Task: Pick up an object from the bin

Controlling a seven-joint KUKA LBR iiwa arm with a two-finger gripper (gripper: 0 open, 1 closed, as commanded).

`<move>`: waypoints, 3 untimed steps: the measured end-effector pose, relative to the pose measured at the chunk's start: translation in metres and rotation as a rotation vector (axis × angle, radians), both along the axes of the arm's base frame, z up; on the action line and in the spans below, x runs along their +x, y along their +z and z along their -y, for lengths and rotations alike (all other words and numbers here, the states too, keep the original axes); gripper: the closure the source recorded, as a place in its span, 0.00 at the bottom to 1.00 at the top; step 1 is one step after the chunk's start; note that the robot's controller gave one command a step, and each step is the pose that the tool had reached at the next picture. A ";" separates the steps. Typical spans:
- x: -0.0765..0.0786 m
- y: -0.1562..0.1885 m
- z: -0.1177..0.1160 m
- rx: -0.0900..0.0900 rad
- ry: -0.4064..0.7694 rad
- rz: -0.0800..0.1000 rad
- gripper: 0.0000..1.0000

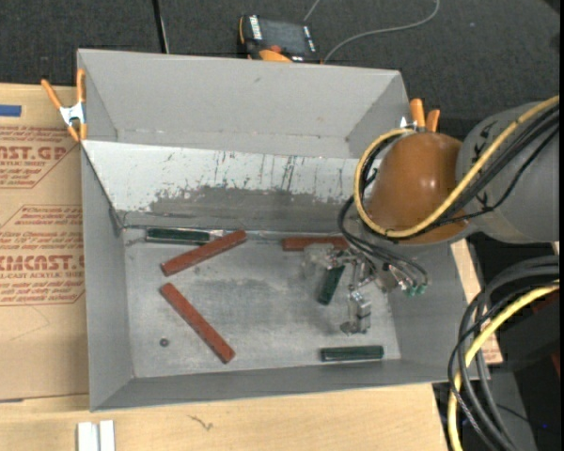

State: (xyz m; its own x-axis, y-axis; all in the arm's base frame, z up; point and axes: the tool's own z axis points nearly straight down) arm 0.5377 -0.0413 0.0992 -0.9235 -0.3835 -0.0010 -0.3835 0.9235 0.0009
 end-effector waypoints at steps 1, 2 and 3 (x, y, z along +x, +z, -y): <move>0.045 -0.030 0.061 -0.003 0.020 0.006 0.00; 0.044 -0.029 0.057 0.000 0.023 0.002 1.00; 0.030 0.106 0.064 -0.003 0.162 0.010 1.00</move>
Offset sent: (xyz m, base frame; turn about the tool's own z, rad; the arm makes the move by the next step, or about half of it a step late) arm 0.0431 -0.0581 -0.0292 -0.0244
